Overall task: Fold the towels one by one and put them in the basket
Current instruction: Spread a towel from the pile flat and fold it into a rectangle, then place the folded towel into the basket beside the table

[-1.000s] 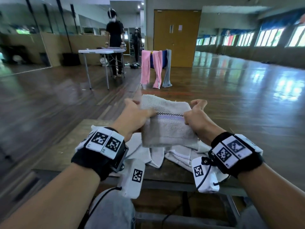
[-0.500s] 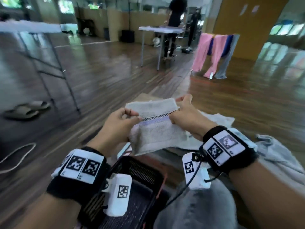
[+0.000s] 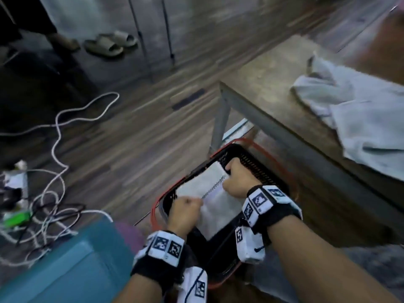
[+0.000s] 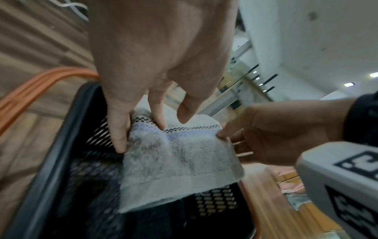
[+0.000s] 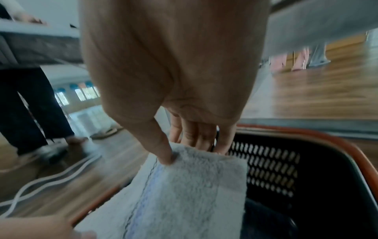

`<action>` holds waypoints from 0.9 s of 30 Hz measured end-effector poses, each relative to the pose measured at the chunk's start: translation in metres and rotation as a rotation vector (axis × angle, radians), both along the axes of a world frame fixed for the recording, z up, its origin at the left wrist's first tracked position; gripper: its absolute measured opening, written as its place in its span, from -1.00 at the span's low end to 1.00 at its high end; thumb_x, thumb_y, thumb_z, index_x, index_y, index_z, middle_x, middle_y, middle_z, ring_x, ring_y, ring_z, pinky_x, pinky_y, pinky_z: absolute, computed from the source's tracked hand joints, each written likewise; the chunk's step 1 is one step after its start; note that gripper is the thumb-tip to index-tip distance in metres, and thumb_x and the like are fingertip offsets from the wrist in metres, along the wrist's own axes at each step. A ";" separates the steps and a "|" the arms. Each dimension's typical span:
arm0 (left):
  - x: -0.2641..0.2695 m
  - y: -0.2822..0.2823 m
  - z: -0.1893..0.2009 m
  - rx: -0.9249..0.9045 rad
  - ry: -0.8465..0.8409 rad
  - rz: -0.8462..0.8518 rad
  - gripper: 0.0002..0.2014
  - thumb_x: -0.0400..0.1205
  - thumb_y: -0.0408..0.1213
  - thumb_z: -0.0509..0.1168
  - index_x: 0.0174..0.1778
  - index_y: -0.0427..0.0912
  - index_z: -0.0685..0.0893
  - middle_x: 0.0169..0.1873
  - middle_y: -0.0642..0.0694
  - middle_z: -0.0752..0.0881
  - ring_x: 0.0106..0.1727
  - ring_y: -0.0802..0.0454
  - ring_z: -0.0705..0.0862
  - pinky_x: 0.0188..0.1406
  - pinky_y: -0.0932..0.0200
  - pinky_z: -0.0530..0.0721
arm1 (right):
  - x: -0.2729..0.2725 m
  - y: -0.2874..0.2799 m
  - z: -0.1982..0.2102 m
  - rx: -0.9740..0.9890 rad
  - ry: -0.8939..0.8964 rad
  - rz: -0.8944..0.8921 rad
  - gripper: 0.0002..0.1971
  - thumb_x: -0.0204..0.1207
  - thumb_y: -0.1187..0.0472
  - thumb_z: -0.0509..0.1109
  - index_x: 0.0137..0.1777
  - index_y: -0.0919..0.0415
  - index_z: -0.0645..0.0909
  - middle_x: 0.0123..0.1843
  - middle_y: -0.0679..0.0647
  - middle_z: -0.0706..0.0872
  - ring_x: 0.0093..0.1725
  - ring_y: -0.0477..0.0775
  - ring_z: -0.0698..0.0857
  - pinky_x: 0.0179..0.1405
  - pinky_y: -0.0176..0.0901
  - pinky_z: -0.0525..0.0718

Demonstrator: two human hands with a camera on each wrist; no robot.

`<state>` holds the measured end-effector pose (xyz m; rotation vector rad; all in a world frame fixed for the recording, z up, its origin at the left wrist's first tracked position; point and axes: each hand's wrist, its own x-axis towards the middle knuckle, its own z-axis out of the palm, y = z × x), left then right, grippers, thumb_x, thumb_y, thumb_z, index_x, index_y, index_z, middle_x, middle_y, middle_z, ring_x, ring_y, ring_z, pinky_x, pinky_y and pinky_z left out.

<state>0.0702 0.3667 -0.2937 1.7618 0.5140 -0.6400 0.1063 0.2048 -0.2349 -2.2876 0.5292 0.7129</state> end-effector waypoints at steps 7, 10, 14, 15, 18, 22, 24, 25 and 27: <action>-0.010 -0.018 -0.077 0.224 0.274 -0.011 -0.60 0.59 -0.21 0.31 0.18 -0.48 0.69 0.14 -0.40 0.75 0.18 -0.32 0.70 0.20 -0.09 0.67 | -0.014 0.011 -0.092 0.027 0.219 -0.014 -0.58 0.68 0.28 0.25 0.51 0.21 0.32 0.16 0.16 0.61 0.31 0.31 0.64 0.46 0.15 0.48; 0.002 -0.024 -0.098 0.257 0.347 -0.028 -0.57 0.60 -0.18 0.32 0.24 -0.46 0.67 0.22 -0.40 0.71 0.24 -0.31 0.68 0.19 0.00 0.64 | -0.020 0.011 -0.116 0.134 0.230 -0.040 -0.53 0.67 0.30 0.29 0.56 0.20 0.32 0.34 0.23 0.65 0.36 0.31 0.63 0.47 0.19 0.51; 0.018 -0.024 -0.117 0.323 0.361 -0.062 -0.60 0.63 -0.24 0.29 0.28 -0.46 0.66 0.25 -0.41 0.70 0.29 -0.30 0.67 0.12 0.04 0.62 | -0.023 0.007 -0.131 0.156 0.257 -0.015 -0.35 0.60 0.43 0.23 0.68 0.12 0.26 0.45 0.25 0.62 0.51 0.31 0.54 0.67 0.21 0.27; 0.020 -0.024 -0.119 0.350 0.379 -0.056 -0.60 0.61 -0.24 0.28 0.26 -0.47 0.65 0.22 -0.40 0.71 0.24 -0.31 0.68 0.05 0.06 0.59 | -0.023 0.006 -0.132 0.153 0.264 -0.013 -0.32 0.59 0.46 0.20 0.71 0.09 0.23 0.46 0.25 0.62 0.54 0.30 0.52 0.69 0.21 0.23; 0.022 -0.023 -0.120 0.360 0.368 -0.056 -0.56 0.55 -0.20 0.27 0.22 -0.49 0.63 0.19 -0.41 0.71 0.17 -0.32 0.68 0.06 0.02 0.62 | -0.021 0.004 -0.131 0.166 0.261 -0.041 -0.34 0.61 0.48 0.17 0.69 0.07 0.26 0.42 0.27 0.65 0.55 0.35 0.49 0.65 0.23 0.32; 0.023 -0.029 -0.108 0.350 0.293 -0.042 -0.49 0.57 -0.21 0.29 0.39 -0.43 0.57 0.30 -0.38 0.65 0.29 -0.36 0.63 0.34 -0.13 0.61 | -0.017 -0.001 -0.121 0.179 0.199 -0.076 -0.40 0.65 0.43 0.21 0.68 0.14 0.28 0.53 0.23 0.56 0.53 0.28 0.53 0.51 0.14 0.54; 0.025 -0.033 -0.099 0.327 0.219 -0.037 -0.55 0.57 -0.22 0.31 0.31 -0.43 0.60 0.18 -0.37 0.70 0.18 -0.36 0.69 0.26 -0.19 0.67 | -0.017 -0.005 -0.110 0.176 0.139 -0.090 -0.46 0.64 0.41 0.22 0.62 0.15 0.37 0.45 0.20 0.60 0.40 0.24 0.62 0.39 0.10 0.62; 0.026 -0.034 -0.092 0.307 0.179 -0.033 -0.60 0.58 -0.23 0.31 0.26 -0.41 0.62 0.12 -0.36 0.71 0.13 -0.35 0.71 0.22 -0.21 0.70 | -0.016 -0.007 -0.104 0.187 0.107 -0.100 -0.50 0.64 0.41 0.23 0.58 0.16 0.40 0.42 0.20 0.62 0.35 0.22 0.65 0.36 0.09 0.64; 0.028 -0.037 -0.071 0.247 0.092 -0.035 -0.72 0.60 -0.24 0.29 0.13 -0.33 0.67 0.02 -0.31 0.75 0.07 -0.30 0.74 0.19 -0.21 0.72 | -0.012 -0.011 -0.084 0.231 0.035 -0.117 -0.58 0.64 0.40 0.24 0.48 0.20 0.48 0.36 0.23 0.66 0.24 0.19 0.67 0.30 0.07 0.68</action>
